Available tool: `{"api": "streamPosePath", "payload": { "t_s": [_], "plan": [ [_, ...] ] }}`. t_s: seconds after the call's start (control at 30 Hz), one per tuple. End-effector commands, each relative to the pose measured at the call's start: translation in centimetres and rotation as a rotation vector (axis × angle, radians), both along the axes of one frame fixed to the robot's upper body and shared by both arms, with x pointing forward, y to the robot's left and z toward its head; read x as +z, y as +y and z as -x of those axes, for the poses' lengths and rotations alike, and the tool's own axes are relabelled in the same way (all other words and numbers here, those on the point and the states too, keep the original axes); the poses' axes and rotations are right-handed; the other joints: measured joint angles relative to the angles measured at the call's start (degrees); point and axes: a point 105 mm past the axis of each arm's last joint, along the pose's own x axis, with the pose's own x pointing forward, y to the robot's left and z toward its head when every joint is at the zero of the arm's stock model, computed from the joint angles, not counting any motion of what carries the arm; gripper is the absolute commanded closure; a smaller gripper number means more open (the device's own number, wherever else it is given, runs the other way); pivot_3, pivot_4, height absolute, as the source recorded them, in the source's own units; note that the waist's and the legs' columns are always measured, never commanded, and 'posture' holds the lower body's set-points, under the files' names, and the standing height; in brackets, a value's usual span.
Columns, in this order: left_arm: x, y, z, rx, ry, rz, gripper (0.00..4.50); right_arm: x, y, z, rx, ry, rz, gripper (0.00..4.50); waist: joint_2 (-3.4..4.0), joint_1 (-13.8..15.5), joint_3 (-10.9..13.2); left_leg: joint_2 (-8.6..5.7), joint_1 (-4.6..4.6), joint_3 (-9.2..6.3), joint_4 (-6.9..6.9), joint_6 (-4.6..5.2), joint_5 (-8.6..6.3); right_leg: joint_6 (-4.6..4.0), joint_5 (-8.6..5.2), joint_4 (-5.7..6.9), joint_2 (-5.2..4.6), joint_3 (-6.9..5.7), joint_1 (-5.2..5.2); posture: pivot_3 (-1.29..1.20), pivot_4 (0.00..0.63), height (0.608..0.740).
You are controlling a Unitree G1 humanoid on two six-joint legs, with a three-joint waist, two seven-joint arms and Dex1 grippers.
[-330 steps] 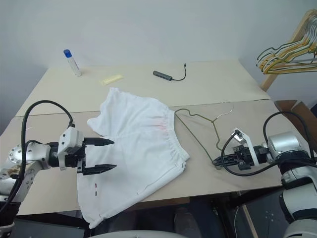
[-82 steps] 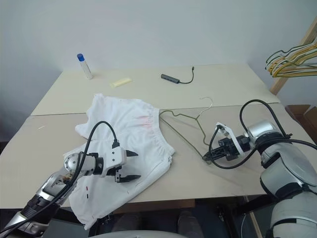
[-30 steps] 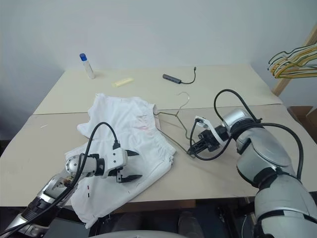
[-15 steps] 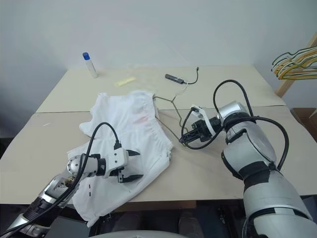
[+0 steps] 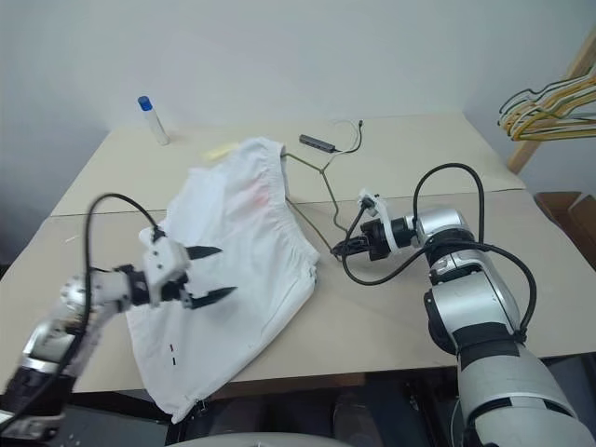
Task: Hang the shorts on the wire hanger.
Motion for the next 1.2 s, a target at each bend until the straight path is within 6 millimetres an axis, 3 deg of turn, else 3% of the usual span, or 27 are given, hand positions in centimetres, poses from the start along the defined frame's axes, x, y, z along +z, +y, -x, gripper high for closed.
{"api": "streamPosePath", "payload": {
  "t_s": [0.03, 0.13, 0.27, 0.33, 0.5, 0.67, 1.1, 1.2],
  "plan": [
    [5.6, 0.8, -1.6, 0.001, -0.148, 0.087, 0.03, 2.1, 1.6, -0.5, 0.090, -0.146, -0.010, 4.50, -0.06, -0.1, 0.0, 0.00, 0.00, 0.00, 0.00, 0.00, 0.00, 0.00, 0.00, 0.02, 0.01, -0.02, 0.00, 0.09, 0.000, 0.740],
    [11.3, 1.2, -3.2, 0.011, -0.293, 0.170, 0.03, 2.7, 2.5, 0.1, 0.186, -0.225, 0.036, 4.50, -0.24, -0.2, 0.1, 0.00, -0.02, -0.05, 0.05, -0.02, 0.01, 0.01, -0.01, 0.08, 0.01, -0.06, 0.01, 0.09, 0.000, 0.740],
    [16.2, 1.5, -4.2, -0.034, -0.390, 0.197, 0.03, 3.2, 3.5, 1.2, 0.279, -0.310, 0.096, 4.50, -0.28, -0.9, 0.2, -0.04, -0.16, -0.12, 0.25, -0.01, 0.01, 0.03, -0.02, 0.07, -0.01, -0.09, 0.01, 0.09, 0.000, 0.740],
    [17.4, 1.7, -4.4, -0.077, -0.396, 0.181, 0.03, 3.6, 4.1, 1.9, 0.314, -0.333, 0.095, 4.50, -0.28, -1.3, 0.2, -0.05, -0.19, -0.14, 0.29, -0.01, 0.01, 0.03, -0.02, 0.08, -0.01, -0.11, 0.00, 0.08, 0.000, 0.740],
    [17.0, 3.3, -5.2, -0.157, -0.312, 0.036, 0.03, 3.1, 5.1, 3.4, 0.373, -0.359, 0.168, 4.50, -0.29, -2.5, 0.2, -0.03, -0.11, -0.18, 0.29, -0.01, 0.01, 0.03, -0.03, 0.20, 0.06, -0.12, -0.01, 0.07, 0.000, 0.740],
    [15.6, 4.3, -4.6, -0.285, -0.130, -0.023, 0.03, 3.1, 5.7, 4.4, 0.392, -0.339, 0.183, 4.50, -0.32, -2.9, 0.2, -0.03, -0.17, -0.24, 0.31, -0.01, 0.01, 0.05, -0.06, 0.19, 0.09, -0.15, -0.03, 0.06, 0.000, 0.740],
    [12.0, 2.8, -4.2, -0.413, 0.056, -0.170, 0.03, 2.6, 6.0, 5.1, 0.445, -0.374, 0.273, 4.50, -0.56, -2.9, 0.3, -0.02, -0.23, -0.29, 0.41, 0.00, 0.00, 0.32, -0.22, 0.23, 0.09, -0.15, -0.06, 0.04, 0.000, 0.740],
    [11.3, 2.2, -4.0, -0.446, 0.080, -0.165, 0.60, 2.6, 6.2, 5.2, 0.453, -0.371, 0.279, 4.50, -0.59, -2.9, 0.4, -0.02, -0.25, -0.29, 0.42, 0.01, -0.01, 0.33, -0.23, 0.22, 0.08, -0.14, -0.06, 0.04, 0.000, 0.740]
  ]
}}
